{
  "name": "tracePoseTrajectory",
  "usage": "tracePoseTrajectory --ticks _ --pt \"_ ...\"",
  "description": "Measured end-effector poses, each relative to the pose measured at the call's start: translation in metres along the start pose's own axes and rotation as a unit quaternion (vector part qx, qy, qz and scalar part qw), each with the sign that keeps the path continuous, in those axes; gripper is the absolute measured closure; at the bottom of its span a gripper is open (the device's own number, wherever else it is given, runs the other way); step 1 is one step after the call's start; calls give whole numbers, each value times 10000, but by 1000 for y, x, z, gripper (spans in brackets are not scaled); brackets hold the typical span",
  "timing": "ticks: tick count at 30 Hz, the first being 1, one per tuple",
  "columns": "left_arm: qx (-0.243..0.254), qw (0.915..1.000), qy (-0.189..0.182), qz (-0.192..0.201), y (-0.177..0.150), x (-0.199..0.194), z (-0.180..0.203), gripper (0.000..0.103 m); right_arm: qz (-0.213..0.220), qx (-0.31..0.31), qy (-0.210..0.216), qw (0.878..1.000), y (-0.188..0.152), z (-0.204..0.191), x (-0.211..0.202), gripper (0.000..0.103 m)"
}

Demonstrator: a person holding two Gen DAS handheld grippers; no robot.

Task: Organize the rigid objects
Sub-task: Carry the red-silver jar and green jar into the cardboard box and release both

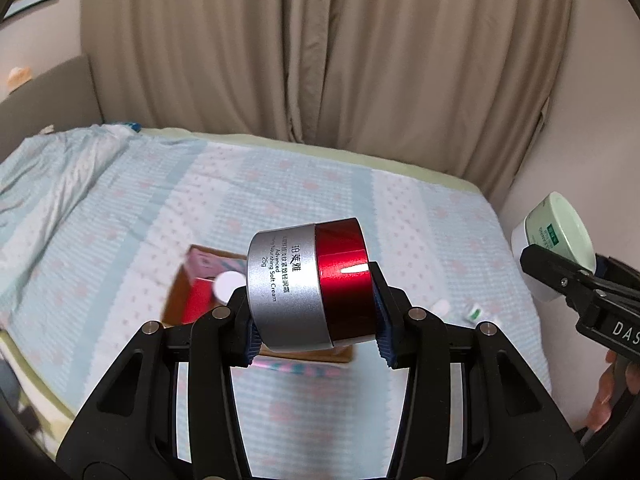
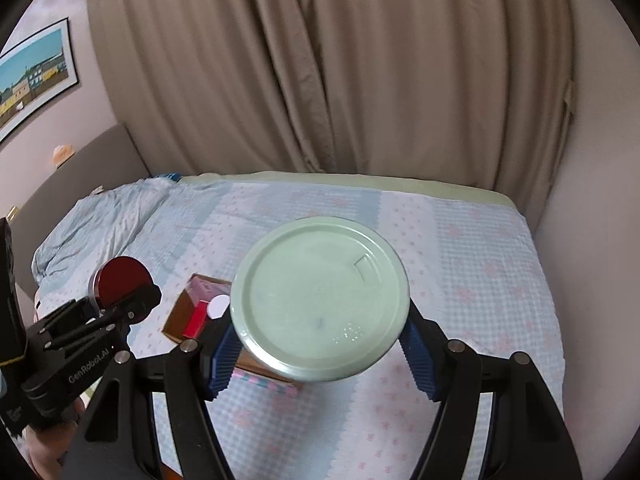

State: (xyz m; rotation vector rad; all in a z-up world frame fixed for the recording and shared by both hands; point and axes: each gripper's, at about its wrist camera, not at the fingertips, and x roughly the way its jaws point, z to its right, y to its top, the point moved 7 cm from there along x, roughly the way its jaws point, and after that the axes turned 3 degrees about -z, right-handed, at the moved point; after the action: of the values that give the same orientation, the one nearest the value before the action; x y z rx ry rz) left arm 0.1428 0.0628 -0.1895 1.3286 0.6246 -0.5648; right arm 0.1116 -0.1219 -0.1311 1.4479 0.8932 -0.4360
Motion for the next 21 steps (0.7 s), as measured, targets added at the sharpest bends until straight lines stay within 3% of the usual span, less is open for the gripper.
tracePoseTrajectory --ticks 3,11,15,21 --pt "123 9996 -116 -222 -1 11 -32 62 -92 -64 -52 9999 0 -26 15 36" --pt "690 9933 -613 -698 3 56 -91 62 -663 678 -129 9954 -10 -74 76 36" --pt "1074 9867 -771 -942 4 87 -115 62 -891 1142 -318 9889 -22 -93 115 36" --pt "1510 9755 -835 -1366 -10 139 -135 62 -1189 1234 -590 9834 -39 -114 165 36"
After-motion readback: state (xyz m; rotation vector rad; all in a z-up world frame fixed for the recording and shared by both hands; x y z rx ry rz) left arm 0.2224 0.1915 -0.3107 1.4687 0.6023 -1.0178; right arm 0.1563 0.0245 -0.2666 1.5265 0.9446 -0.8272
